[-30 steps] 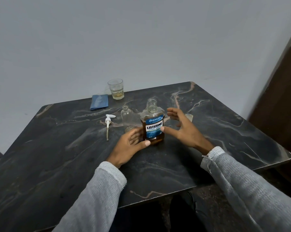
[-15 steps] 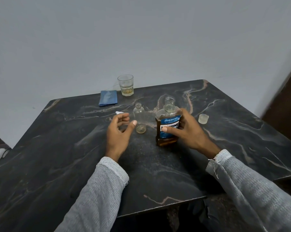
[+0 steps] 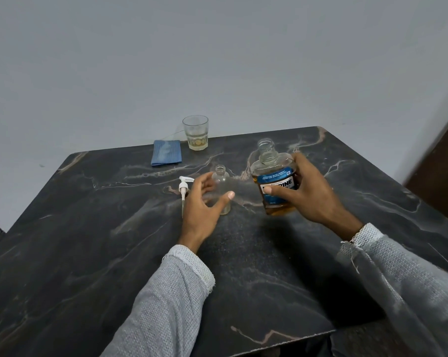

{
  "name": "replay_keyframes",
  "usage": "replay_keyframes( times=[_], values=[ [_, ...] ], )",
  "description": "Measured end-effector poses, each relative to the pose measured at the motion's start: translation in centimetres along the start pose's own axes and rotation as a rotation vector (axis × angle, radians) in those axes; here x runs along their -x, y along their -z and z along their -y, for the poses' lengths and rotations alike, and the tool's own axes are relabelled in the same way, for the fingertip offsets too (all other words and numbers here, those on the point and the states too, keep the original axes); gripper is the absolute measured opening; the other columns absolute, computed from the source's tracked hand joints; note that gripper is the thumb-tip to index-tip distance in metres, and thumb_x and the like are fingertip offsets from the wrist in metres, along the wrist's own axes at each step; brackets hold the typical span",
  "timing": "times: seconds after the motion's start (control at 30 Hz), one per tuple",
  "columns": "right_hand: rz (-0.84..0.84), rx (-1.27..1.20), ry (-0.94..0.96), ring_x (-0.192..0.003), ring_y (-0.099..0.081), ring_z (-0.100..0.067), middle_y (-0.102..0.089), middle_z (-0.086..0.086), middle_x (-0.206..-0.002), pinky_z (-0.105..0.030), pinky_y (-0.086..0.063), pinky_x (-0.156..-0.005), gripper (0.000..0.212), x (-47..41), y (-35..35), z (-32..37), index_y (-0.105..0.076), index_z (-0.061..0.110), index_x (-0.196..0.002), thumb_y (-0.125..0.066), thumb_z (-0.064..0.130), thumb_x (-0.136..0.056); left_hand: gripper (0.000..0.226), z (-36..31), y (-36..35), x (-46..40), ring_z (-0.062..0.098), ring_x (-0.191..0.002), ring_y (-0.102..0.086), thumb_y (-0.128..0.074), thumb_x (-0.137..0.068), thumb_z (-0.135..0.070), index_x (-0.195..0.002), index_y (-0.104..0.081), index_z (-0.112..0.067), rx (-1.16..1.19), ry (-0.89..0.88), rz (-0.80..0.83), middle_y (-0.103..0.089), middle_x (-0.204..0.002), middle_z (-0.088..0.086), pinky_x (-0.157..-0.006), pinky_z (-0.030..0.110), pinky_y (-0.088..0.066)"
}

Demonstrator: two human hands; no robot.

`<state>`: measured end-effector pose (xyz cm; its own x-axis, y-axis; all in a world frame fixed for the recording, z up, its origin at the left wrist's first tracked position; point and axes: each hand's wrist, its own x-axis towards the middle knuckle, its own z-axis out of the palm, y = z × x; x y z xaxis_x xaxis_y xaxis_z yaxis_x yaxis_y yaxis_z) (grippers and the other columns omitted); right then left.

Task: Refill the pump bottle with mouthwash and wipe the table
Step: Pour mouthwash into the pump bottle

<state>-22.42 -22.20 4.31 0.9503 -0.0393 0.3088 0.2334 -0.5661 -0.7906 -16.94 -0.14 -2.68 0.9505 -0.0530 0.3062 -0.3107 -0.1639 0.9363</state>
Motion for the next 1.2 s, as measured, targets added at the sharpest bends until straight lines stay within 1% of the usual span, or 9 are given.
replay_keyframes(
  times=[0.2,0.27,0.37,0.47,0.57,0.7,0.8,0.97,1.2],
  values=[
    [0.016,0.094,0.017,-0.091,-0.062,0.002,-0.059,0.016,-0.105,-0.007,-0.051,-0.066,0.052,-1.2,-0.1,0.3,-0.045,0.026,-0.115,-0.078,0.029,-0.074,0.061,0.4,-0.5,0.0,-0.008,-0.107,-0.054,-0.078,-0.077,-0.036,-0.129,-0.048,-0.03,-0.066,-0.011,0.017,-0.057,-0.115,-0.019,-0.087,0.016,-0.047],
    [0.025,0.129,0.036,-0.088,-0.061,0.005,-0.057,0.019,-0.1,-0.004,-0.048,-0.065,0.052,-1.4,-0.1,0.5,-0.045,0.029,-0.114,-0.079,0.028,-0.074,0.055,0.6,-0.5,-0.2,-0.006,-0.106,-0.055,-0.077,-0.078,-0.034,-0.126,-0.05,-0.03,-0.083,-0.016,0.022,-0.058,-0.113,-0.019,-0.084,0.013,-0.046],
    [0.037,0.201,0.065,-0.086,-0.062,0.002,-0.059,0.014,-0.104,-0.003,-0.049,-0.065,0.054,-1.9,-0.1,0.7,-0.046,0.027,-0.117,-0.08,0.026,-0.075,0.048,0.8,-0.4,-0.3,-0.002,-0.104,-0.057,-0.076,-0.08,-0.032,-0.123,-0.054,-0.026,-0.109,-0.031,0.012,-0.055,-0.113,-0.017,-0.078,0.011,-0.046],
    [0.038,0.286,0.069,-0.085,-0.061,-0.001,-0.06,0.011,-0.107,-0.005,-0.048,-0.061,0.056,-2.4,-0.1,0.8,-0.047,0.023,-0.122,-0.08,0.026,-0.076,0.05,0.8,-0.4,-0.4,0.001,-0.102,-0.057,-0.076,-0.08,-0.031,-0.124,-0.055,-0.02,-0.122,-0.044,0.0,-0.052,-0.117,-0.01,-0.078,0.013,-0.048],
    [0.05,0.327,0.062,-0.082,-0.062,-0.003,-0.063,0.008,-0.108,-0.01,-0.05,-0.06,0.057,-2.8,-0.3,0.9,-0.047,0.022,-0.123,-0.08,0.025,-0.077,0.045,0.7,-0.3,-0.3,0.002,-0.102,-0.057,-0.074,-0.081,-0.032,-0.121,-0.056,-0.023,-0.135,-0.053,0.013,-0.053,-0.115,-0.01,-0.078,0.014,-0.047],
    [0.064,0.399,0.075,-0.09,-0.063,-0.012,-0.066,-0.002,-0.117,-0.022,-0.055,-0.07,0.059,-3.1,-0.2,1.1,-0.047,0.02,-0.125,-0.081,0.022,-0.077,0.044,0.6,-0.2,0.0,0.002,-0.106,-0.055,-0.072,-0.081,-0.038,-0.119,-0.052,-0.03,-0.124,-0.063,0.021,-0.054,-0.114,-0.014,-0.086,0.023,-0.05],
    [0.073,0.429,0.074,-0.092,-0.065,-0.016,-0.066,-0.006,-0.117,-0.032,-0.059,-0.075,0.059,-3.2,-0.2,1.4,-0.047,0.021,-0.126,-0.08,0.021,-0.077,0.051,0.4,-0.3,0.1,-0.001,-0.108,-0.054,-0.072,-0.078,-0.047,-0.121,-0.047,-0.037,-0.104,-0.05,0.013,-0.053,-0.114,-0.021,-0.087,0.022,-0.049],
    [0.084,0.453,0.086,-0.09,-0.063,-0.014,-0.066,-0.006,-0.118,-0.032,-0.059,-0.075,0.057,-3.2,-0.4,1.6,-0.047,0.022,-0.125,-0.079,0.018,-0.078,0.052,0.3,-0.5,0.0,-0.005,-0.106,-0.054,-0.073,-0.079,-0.044,-0.125,-0.05,-0.032,-0.086,-0.056,-0.006,-0.055,-0.113,-0.02,-0.081,0.014,-0.046],
    [0.102,0.494,0.102,-0.088,-0.062,-0.014,-0.066,-0.007,-0.116,-0.036,-0.06,-0.073,0.057,-3.6,-0.4,2.1,-0.047,0.021,-0.125,-0.079,0.018,-0.078,0.056,0.3,-0.5,0.0,-0.005,-0.104,-0.056,-0.077,-0.077,-0.039,-0.124,-0.047,-0.035,-0.049,-0.071,-0.027,-0.056,-0.113,-0.019,-0.081,0.014,-0.046]
  ],
)
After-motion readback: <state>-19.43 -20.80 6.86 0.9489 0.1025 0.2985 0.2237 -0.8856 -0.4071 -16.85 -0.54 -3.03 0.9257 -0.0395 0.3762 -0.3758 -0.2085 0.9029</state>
